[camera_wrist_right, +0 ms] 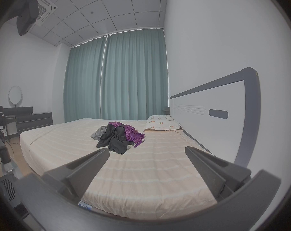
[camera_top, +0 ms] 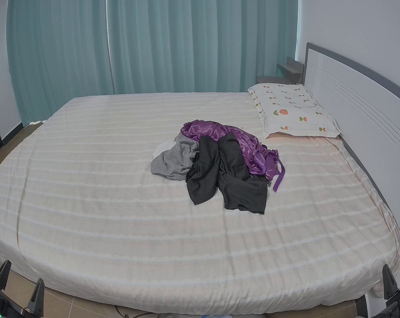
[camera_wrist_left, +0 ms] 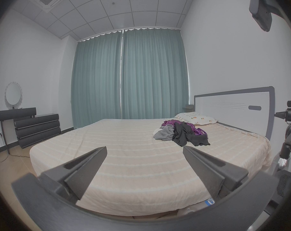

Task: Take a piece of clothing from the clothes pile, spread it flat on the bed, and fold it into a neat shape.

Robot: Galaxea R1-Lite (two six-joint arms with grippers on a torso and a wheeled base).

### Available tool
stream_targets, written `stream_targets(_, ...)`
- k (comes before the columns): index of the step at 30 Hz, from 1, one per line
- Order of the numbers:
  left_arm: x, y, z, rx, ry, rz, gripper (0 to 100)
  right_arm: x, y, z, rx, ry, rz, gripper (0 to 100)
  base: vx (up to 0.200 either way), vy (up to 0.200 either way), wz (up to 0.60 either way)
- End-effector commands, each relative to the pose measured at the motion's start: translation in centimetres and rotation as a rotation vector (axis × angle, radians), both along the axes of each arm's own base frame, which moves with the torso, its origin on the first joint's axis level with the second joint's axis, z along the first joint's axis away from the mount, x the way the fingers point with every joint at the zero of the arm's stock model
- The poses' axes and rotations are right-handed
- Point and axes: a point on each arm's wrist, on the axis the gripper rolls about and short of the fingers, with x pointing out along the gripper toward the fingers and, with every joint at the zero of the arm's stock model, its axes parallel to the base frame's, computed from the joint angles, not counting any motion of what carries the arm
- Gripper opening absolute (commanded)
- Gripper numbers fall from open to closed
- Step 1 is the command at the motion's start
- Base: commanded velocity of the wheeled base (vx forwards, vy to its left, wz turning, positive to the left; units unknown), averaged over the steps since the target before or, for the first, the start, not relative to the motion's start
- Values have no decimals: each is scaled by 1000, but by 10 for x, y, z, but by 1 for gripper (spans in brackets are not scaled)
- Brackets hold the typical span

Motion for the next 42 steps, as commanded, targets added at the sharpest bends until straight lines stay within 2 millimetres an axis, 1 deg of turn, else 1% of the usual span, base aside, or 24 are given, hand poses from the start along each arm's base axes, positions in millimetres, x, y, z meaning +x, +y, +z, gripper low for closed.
stream_targets(1,0,0,-5,0,2,0,100,0,0,-5,-4,1,5,100,0,0,0)
stream_targets(7,0,0,-5,0,2,0,100,0,0,-4,-28,13,14,100,0,0,0)
stream_targets(8,0,0,-5,0,2,0,100,0,0,1,-35,-4,37,100,0,0,0)
stream_targets(10,0,0,-5,0,2,0,100,-2,1,37,1,-59,60,100,0,0,0)
stream_targets(11,0,0,-5,0,2,0,100,-1,1,67,51,-79,71,100,0,0,0)
stream_targets(12,0,0,-5,0,2,0,100,0,1,72,60,-75,74,100,0,0,0)
stream_targets(13,0,0,-5,0,2,0,100,8,1,80,74,-25,84,100,0,0,0)
stream_targets(17,0,0,-5,0,2,0,100,38,4,68,73,182,185,100,0,0,0)
stream_targets(18,0,0,-5,0,2,0,100,38,4,68,73,182,185,100,0,0,0)
stream_targets(19,0,0,-5,0,2,0,100,55,7,66,88,274,243,100,0,0,0)
stream_targets(20,0,0,-5,0,2,0,100,65,8,66,97,318,270,100,0,0,0)
stream_targets(21,0,0,-5,0,2,0,100,69,9,66,101,336,281,100,0,0,0)
stream_targets(22,0,0,-5,0,2,0,100,69,9,66,101,336,281,100,0,0,0)
stream_targets(23,0,0,-5,0,2,0,100,87,13,68,111,388,310,100,0,0,0)
stream_targets(26,0,0,-5,0,2,0,100,118,21,69,118,454,340,100,0,0,0)
stream_targets(29,0,0,-5,0,2,0,100,153,31,64,151,531,349,100,0,0,0)
stream_targets(32,0,0,-5,0,2,0,100,193,41,53,213,615,336,100,0,0,0)
stream_targets(33,0,0,-5,0,2,0,100,195,42,52,216,617,335,100,0,0,0)
stream_targets(34,0,0,-5,0,2,0,100,221,48,43,248,648,324,100,0,0,0)
stream_targets(35,0,0,-5,0,2,0,100,228,50,41,254,653,321,100,0,0,0)
stream_targets(36,0,0,-5,0,2,0,100,255,56,30,278,661,309,100,0,0,0)
stream_targets(38,0,0,-5,0,2,0,100,279,62,21,300,657,298,100,0,0,0)
stream_targets(39,0,0,-5,0,2,0,100,300,68,11,319,653,292,100,0,0,0)
stream_targets(42,0,0,-5,0,2,0,100,343,78,-14,356,638,241,100,0,0,0)
